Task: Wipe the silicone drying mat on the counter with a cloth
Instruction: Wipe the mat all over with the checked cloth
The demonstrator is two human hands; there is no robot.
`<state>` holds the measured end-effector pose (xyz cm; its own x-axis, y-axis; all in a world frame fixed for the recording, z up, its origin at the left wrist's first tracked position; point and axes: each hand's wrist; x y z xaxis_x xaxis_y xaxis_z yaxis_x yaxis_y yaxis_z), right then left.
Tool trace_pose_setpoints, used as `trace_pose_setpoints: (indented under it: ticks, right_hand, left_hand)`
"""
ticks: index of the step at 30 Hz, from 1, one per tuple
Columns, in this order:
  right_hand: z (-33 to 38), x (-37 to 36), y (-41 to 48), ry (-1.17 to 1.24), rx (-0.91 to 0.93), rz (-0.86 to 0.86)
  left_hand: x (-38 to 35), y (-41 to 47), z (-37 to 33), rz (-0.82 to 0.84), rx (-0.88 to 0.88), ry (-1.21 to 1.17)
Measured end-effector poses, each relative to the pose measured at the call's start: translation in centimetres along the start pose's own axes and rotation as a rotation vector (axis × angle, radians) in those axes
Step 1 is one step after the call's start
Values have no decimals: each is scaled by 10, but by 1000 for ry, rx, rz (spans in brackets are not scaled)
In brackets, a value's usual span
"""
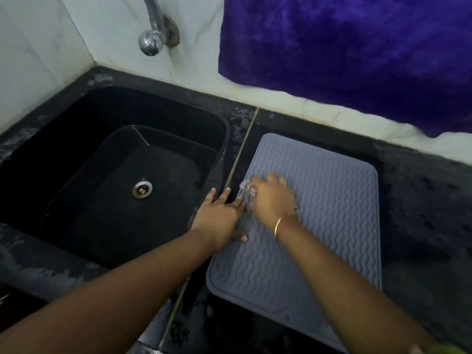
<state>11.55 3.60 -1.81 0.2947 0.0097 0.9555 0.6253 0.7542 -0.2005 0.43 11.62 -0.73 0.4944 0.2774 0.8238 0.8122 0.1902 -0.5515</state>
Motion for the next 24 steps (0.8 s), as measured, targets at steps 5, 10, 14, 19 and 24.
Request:
trace_pose_setpoints:
  ticks: [5,10,14,19,24]
  right_hand:
    - [-9,16,49,-128,-133,-50]
    - [6,7,3,-17,-32,59]
    - [9,0,-24,-38,8,87]
    - [-4,14,18,-83,-87,44]
    - [11,1,-5,-26,-95,41]
  left_hand:
    - [-3,-6,-1,23,10,-75]
    - [3,-4,6,133,-3,-36]
    - [11,-6,15,295,-63,-57]
    - [10,-7,17,345,-78,-120]
    - [-3,-12,27,174,-78,-135]
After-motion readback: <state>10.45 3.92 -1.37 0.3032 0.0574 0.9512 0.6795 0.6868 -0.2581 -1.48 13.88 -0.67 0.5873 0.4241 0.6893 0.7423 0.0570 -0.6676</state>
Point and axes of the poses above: each hand's wrist, its own y-axis towards the middle knuckle, its own x-axis out of the back of the hand, z = x × y, and after that the axes turned 10 degrees about z, right-handed
